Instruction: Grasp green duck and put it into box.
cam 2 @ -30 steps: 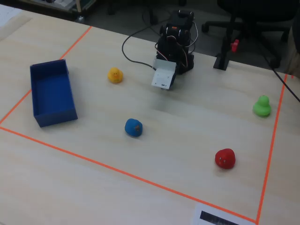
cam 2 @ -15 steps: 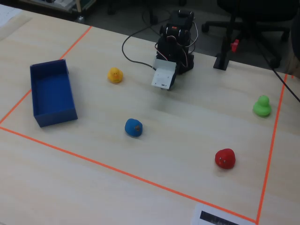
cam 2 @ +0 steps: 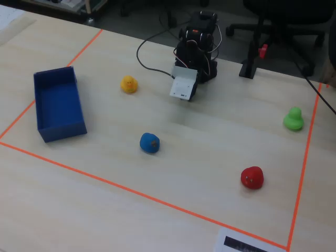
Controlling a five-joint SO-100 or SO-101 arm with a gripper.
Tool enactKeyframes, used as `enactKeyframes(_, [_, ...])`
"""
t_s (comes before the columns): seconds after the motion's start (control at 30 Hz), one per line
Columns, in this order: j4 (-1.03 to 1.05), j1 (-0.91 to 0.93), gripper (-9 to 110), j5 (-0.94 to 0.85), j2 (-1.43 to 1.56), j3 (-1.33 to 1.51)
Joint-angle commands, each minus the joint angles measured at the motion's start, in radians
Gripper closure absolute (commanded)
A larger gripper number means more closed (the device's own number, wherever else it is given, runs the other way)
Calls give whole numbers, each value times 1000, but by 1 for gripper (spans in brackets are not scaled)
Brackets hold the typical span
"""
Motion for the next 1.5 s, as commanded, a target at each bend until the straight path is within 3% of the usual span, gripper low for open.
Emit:
enactKeyframes(0.0, [26, 8, 92, 6, 2, 0])
enactKeyframes(0.23, [26, 8, 92, 6, 2, 0])
enactKeyframes(0.33, [26, 8, 101, 6, 2, 0])
enactKeyframes(0.43, [21, -31, 101, -3, 2, 0])
enactKeyframes(0.53, [-52, -132, 101, 6, -43, -35])
enactKeyframes(0.7, [-219, -368, 101, 17, -393, -324])
enactKeyframes(0.8, [-212, -538, 89, 138, -595, -580])
enactKeyframes(0.97, [-107, -744, 80, 241, -847, -936])
enactKeyframes(1.47, [-253, -1118, 75, 494, -1367, -1239])
